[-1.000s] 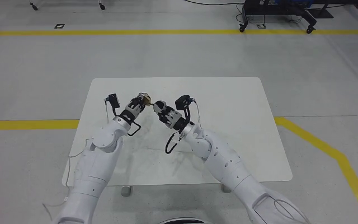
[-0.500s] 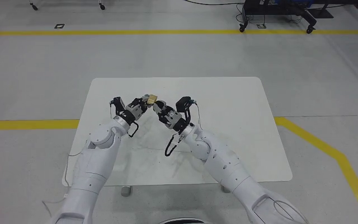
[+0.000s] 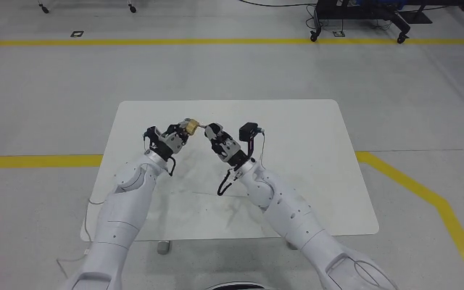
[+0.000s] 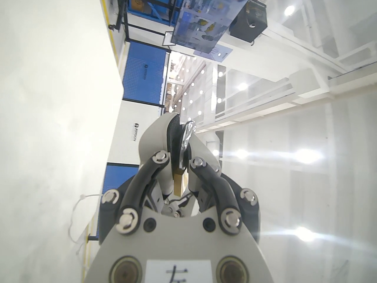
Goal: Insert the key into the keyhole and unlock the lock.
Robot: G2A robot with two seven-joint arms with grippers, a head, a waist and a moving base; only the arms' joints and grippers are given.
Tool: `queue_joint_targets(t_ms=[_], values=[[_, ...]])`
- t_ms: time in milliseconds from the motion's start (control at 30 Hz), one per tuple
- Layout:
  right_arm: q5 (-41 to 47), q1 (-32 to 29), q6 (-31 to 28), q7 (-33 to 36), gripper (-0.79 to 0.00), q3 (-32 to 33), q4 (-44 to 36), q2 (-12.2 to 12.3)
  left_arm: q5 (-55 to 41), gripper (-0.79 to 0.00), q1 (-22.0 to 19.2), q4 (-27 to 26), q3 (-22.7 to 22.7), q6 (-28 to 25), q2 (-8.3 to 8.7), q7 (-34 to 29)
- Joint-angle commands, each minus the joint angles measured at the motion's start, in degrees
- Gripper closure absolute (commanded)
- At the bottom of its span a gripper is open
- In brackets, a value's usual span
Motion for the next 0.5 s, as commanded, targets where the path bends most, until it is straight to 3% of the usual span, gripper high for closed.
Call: queue_joint_targets(t_ms=[0, 467], values=[[0.52, -0.04, 0.17, -0.43, 0.000, -0.07, -0.05, -0.14, -1.94, 0.000, -0.30, 0.27, 0.22, -1.35, -0.30, 0.16], [-8.64, -1.65, 0.49, -18.06, 0.000, -1.53, 0.03, -0.87, -2.86, 0.000, -0.39, -1.11, 3.19, -18.61, -2.23, 3.35]])
